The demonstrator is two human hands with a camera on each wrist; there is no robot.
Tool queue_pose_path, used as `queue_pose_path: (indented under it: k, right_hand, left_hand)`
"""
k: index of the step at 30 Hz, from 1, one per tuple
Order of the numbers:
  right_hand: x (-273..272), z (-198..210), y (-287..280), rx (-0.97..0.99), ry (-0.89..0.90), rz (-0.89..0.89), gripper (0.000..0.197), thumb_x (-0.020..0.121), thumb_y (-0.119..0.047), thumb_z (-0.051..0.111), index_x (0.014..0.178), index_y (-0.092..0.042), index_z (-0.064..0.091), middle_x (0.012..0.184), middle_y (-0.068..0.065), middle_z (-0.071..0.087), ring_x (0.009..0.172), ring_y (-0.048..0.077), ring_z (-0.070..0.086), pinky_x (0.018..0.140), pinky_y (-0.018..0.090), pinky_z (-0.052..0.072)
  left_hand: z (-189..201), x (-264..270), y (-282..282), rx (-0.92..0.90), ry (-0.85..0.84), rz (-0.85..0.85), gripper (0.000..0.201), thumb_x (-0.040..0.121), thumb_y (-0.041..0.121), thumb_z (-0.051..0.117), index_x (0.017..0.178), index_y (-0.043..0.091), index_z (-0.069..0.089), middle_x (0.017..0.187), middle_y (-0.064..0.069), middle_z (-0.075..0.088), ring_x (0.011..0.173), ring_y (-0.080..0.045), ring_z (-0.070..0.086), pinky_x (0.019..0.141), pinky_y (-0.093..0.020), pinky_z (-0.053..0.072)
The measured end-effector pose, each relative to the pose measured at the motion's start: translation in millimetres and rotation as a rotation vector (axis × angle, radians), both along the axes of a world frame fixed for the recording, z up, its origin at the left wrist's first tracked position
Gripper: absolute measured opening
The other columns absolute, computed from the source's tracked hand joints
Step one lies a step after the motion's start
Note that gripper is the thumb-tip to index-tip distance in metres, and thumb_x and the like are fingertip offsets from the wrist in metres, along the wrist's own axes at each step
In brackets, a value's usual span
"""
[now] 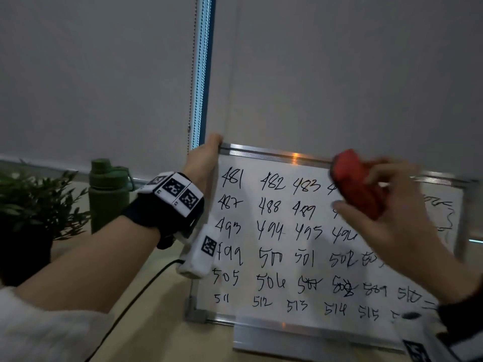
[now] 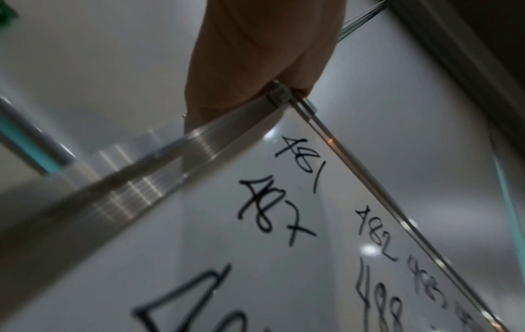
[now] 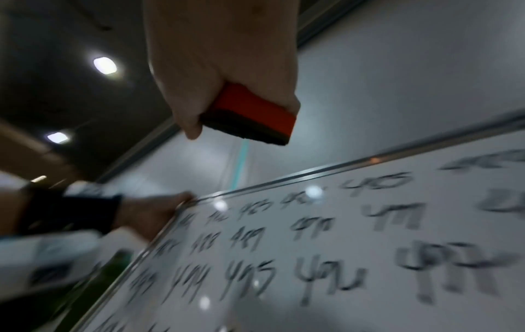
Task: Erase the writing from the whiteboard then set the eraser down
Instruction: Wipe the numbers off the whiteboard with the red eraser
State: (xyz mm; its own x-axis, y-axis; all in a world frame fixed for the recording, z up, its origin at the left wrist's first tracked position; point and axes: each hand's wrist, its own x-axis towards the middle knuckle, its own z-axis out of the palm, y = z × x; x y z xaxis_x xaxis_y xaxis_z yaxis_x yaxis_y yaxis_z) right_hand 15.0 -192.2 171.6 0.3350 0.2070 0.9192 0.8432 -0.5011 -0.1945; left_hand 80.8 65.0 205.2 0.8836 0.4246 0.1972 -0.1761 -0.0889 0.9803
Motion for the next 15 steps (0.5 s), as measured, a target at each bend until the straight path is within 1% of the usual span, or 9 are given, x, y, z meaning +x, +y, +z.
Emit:
queue_pose_path:
  k: [2, 3, 6, 7, 9, 10, 12, 14, 15]
  right_hand:
    - [6, -8, 33, -0.310, -0.153, -0.106, 0.038, 0.074, -0.046, 0.057, 0.100, -0.023, 0.040, 0.114, 0.004, 0.036, 0.097, 0.015, 0.041, 0.081, 0.026, 0.040]
    - [13, -12, 43, -0.403, -0.207, -0.151, 0.039, 0.075, -0.046, 0.053, 0.101, -0.020, 0.040, 0.116, 0.007, 0.037, 0.097, 0.019, 0.041, 0.080, 0.033, 0.041]
    - [29, -9, 77, -0.560, -0.320, -0.283, 0.041, 0.075, -0.042, 0.050, 0.106, -0.017, 0.041, 0.113, 0.015, 0.044, 0.090, 0.029, 0.052, 0.073, 0.040, 0.047]
    - [34, -7, 87, -0.602, -0.370, -0.316, 0.045, 0.073, -0.041, 0.056, 0.109, -0.016, 0.044, 0.112, 0.017, 0.050, 0.089, 0.032, 0.055, 0.072, 0.041, 0.050]
    - [43, -2, 98, -0.667, -0.419, -0.386, 0.059, 0.067, -0.035, 0.072, 0.118, -0.012, 0.052, 0.111, 0.022, 0.057, 0.091, 0.035, 0.059, 0.075, 0.044, 0.051]
    - [48, 0, 102, -0.675, -0.423, -0.408, 0.061, 0.066, -0.033, 0.074, 0.121, -0.011, 0.055, 0.113, 0.022, 0.057, 0.093, 0.036, 0.058, 0.077, 0.044, 0.050]
    - [54, -7, 102, -0.676, -0.429, -0.394, 0.060, 0.071, -0.030, 0.071, 0.126, -0.013, 0.053, 0.120, 0.021, 0.051, 0.098, 0.034, 0.052, 0.080, 0.045, 0.047]
    - [58, -25, 99, -0.733, -0.450, -0.335, 0.061, 0.073, -0.029, 0.069, 0.130, -0.017, 0.049, 0.124, 0.017, 0.043, 0.099, 0.031, 0.045, 0.082, 0.045, 0.044]
    - [58, -33, 96, -0.795, -0.461, -0.305, 0.064, 0.072, -0.030, 0.072, 0.130, -0.019, 0.048, 0.124, 0.016, 0.043, 0.099, 0.029, 0.046, 0.082, 0.045, 0.044]
  left_hand:
    - [6, -4, 2, 0.048, 0.016, -0.022, 0.028, 0.088, 0.040, 0.044, 0.067, 0.021, 0.046, 0.072, 0.001, 0.040, 0.070, -0.013, 0.041, 0.068, -0.028, 0.034]
    - [11, -6, 2, 0.095, 0.017, -0.027, 0.025, 0.087, 0.035, 0.044, 0.068, 0.020, 0.047, 0.069, 0.001, 0.039, 0.066, -0.013, 0.040, 0.062, -0.026, 0.033]
    - [29, -9, 5, 0.281, -0.013, -0.061, 0.019, 0.086, 0.019, 0.045, 0.071, 0.018, 0.058, 0.062, 0.003, 0.046, 0.049, -0.009, 0.045, 0.048, -0.021, 0.031]
    - [35, -11, 6, 0.366, -0.015, -0.072, 0.022, 0.087, 0.017, 0.045, 0.071, 0.018, 0.061, 0.062, 0.003, 0.050, 0.048, -0.008, 0.049, 0.049, -0.020, 0.033]
    - [43, -14, 5, 0.585, 0.006, -0.090, 0.027, 0.089, 0.019, 0.043, 0.074, 0.012, 0.064, 0.068, -0.002, 0.055, 0.060, -0.014, 0.053, 0.056, -0.022, 0.039]
    - [44, -14, 4, 0.701, 0.023, -0.080, 0.031, 0.090, 0.023, 0.041, 0.072, 0.010, 0.062, 0.070, -0.004, 0.056, 0.066, -0.017, 0.052, 0.060, -0.024, 0.040]
    - [43, -15, 6, 0.906, 0.031, -0.019, 0.038, 0.091, 0.029, 0.041, 0.061, 0.009, 0.055, 0.063, -0.004, 0.051, 0.064, -0.020, 0.049, 0.056, -0.023, 0.037]
    - [42, -14, 7, 1.017, 0.021, 0.019, 0.040, 0.091, 0.030, 0.041, 0.057, 0.010, 0.050, 0.058, -0.004, 0.046, 0.061, -0.021, 0.046, 0.053, -0.023, 0.034]
    - [44, -16, 6, 1.051, 0.020, 0.013, 0.041, 0.092, 0.030, 0.040, 0.057, 0.011, 0.048, 0.058, -0.004, 0.045, 0.061, -0.021, 0.046, 0.054, -0.025, 0.034]
